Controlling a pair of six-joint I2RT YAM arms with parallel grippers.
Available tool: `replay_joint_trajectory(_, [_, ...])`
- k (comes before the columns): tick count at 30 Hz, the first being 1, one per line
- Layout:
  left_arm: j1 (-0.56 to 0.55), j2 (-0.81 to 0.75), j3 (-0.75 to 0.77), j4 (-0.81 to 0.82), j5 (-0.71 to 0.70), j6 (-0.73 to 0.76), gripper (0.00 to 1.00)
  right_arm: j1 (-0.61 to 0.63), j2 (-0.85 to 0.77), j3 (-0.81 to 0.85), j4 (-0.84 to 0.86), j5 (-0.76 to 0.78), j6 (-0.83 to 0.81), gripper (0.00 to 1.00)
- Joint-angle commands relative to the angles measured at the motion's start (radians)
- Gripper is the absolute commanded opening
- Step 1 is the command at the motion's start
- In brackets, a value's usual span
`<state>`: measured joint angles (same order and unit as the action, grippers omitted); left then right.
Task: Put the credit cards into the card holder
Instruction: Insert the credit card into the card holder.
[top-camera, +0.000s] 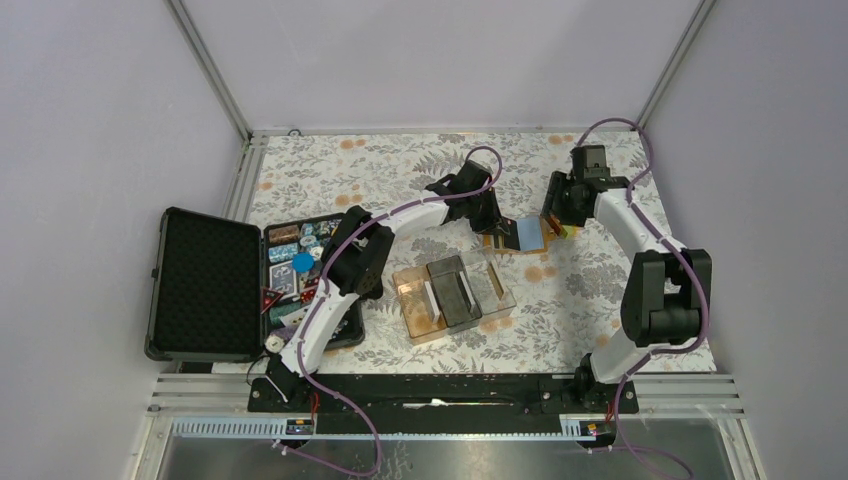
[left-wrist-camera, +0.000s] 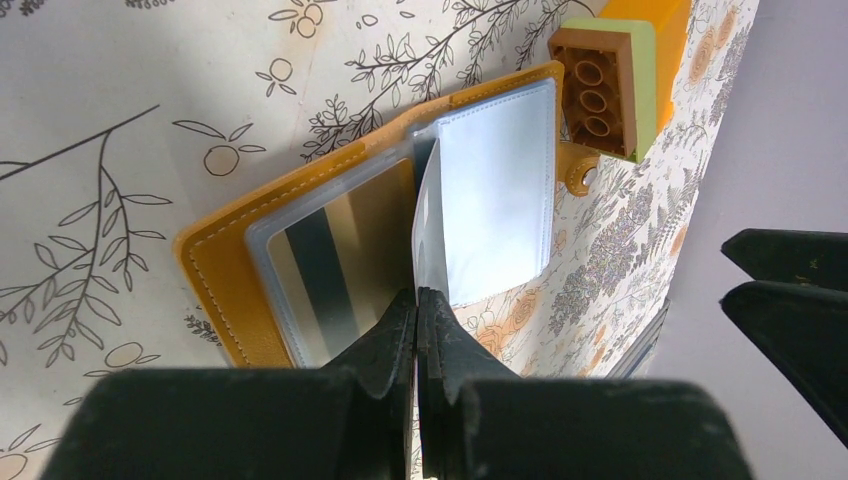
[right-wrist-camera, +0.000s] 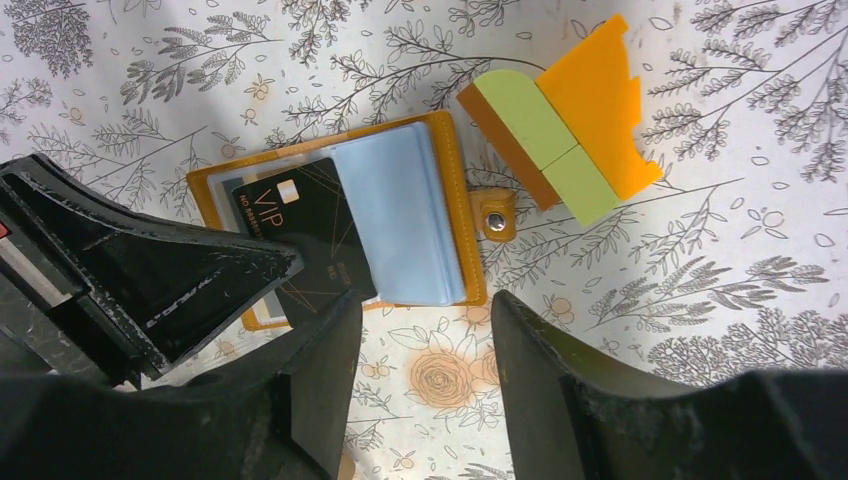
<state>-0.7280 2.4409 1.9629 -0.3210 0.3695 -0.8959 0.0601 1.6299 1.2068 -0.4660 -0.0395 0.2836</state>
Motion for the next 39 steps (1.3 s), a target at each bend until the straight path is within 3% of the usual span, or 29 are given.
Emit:
replay_joint_trajectory(1, [0.010,-0.035,0.003,-0.061,-0.057,0.011,0.00,0.004,0.034,-0.012,0.016,-0.082,-0.008,0.54])
replay_joint_trajectory(14, [0.015,-0.040,-0.009,-0.058,-0.057,-0.017,0.00,0.004,0.226,0.034,-0.006,-0.086,-0.022,0.47])
replay_joint_trajectory(25, [0.008,-0.023,-0.013,0.001,-0.017,-0.055,0.00,0.004,0.289,0.048,-0.017,-0.096,-0.026,0.17])
replay_joint_trajectory(39, [-0.008,-0.031,-0.064,0.155,0.038,-0.118,0.00,0.004,0.293,0.049,-0.029,-0.091,-0.031,0.12])
